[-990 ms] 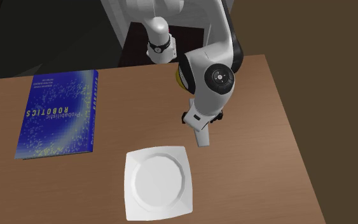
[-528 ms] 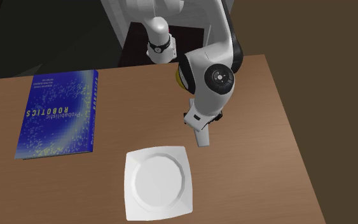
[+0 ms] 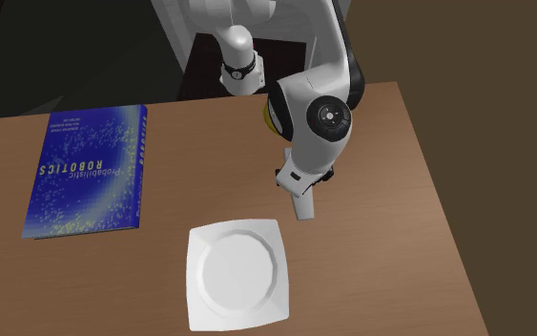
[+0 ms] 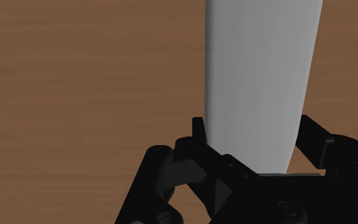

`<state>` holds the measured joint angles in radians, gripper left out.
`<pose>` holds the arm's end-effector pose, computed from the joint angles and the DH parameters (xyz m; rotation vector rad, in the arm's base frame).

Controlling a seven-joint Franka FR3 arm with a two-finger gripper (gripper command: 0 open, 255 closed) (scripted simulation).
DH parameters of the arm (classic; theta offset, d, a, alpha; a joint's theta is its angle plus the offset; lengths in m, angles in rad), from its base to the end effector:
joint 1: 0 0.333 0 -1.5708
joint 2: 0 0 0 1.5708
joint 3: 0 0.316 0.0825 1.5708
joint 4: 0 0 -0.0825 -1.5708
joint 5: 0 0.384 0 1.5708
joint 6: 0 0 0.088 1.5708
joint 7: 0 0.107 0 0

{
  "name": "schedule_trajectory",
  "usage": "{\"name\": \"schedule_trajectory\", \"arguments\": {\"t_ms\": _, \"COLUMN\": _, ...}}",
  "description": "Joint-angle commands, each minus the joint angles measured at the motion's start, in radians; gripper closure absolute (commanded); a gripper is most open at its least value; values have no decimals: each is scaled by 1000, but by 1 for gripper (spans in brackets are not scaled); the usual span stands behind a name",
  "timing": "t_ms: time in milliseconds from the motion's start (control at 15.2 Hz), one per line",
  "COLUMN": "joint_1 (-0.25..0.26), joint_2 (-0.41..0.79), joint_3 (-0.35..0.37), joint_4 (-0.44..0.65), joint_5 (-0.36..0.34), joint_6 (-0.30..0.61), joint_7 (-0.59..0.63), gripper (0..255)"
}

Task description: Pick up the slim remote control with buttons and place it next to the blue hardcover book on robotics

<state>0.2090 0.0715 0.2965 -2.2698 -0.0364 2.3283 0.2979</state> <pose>0.4593 0.2532 0.3275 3.1117 0.3628 -0.0105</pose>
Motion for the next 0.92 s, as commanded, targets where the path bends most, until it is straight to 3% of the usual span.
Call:
{"name": "schedule_trajectory", "arguments": {"t_ms": 0, "joint_1": 0, "joint_2": -9, "joint_3": 0, "joint_4": 4, "joint_5": 4, "joint_6": -13, "joint_7": -3, "gripper": 255}}
{"name": "schedule_trajectory", "arguments": {"t_ms": 858, "joint_1": -3, "joint_2": -108, "joint_3": 0, "joint_4": 82, "joint_5": 42, "joint_6": -184, "joint_7": -31, "gripper": 255}}
